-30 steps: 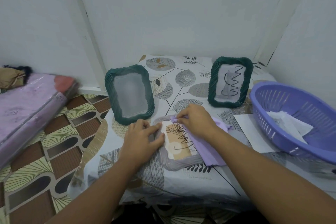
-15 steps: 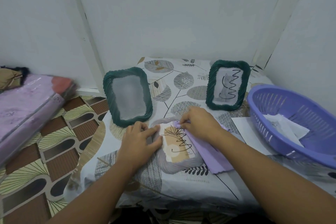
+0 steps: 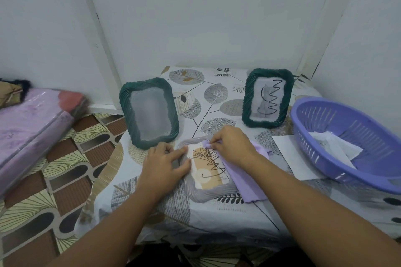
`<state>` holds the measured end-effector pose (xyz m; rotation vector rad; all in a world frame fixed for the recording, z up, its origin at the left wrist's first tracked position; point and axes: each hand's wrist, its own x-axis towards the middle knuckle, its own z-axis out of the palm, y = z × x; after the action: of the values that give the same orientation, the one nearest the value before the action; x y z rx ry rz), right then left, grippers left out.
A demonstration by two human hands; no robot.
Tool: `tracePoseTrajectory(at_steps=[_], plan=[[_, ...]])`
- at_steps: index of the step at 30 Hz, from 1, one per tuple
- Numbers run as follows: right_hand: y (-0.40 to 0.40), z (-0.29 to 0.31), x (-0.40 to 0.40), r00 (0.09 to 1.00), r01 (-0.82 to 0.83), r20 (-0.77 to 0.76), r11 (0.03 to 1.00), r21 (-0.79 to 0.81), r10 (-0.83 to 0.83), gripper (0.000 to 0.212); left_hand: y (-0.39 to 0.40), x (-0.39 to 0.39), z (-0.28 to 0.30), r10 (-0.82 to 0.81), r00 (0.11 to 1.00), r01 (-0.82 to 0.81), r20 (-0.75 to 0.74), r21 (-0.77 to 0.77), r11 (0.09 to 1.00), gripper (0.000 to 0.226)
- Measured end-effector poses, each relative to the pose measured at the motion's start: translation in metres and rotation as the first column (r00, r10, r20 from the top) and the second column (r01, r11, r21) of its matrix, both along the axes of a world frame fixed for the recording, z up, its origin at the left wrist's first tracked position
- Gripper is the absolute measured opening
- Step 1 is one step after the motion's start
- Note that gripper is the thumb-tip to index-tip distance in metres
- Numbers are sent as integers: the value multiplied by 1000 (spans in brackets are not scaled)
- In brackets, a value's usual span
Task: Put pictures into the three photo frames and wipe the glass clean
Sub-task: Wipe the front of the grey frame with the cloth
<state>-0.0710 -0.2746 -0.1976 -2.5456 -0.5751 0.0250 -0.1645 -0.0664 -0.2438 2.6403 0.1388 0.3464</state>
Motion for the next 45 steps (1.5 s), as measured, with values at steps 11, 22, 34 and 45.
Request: tracePoseTrajectory(at_steps=[11,22,34,45], plan=[[1,-1,-4,1000,-1,12,1000,11,0,18,0,1,-1,7,1000,-7,4,-1,1000,67],[-3,0,-7,1000,-12,1,1000,29,12,18,0,1,-4,6,999,-6,45,-6,1000,66],[-7,-3,-14,998,-50,-28,998,45,51,16,-1,1,-2,3,999,-3,32,-3,1000,68],[-2,0,-14,996,-76,-52,996,47,78,19,0,3,-5,4,998,-4,55,5,1000,66]])
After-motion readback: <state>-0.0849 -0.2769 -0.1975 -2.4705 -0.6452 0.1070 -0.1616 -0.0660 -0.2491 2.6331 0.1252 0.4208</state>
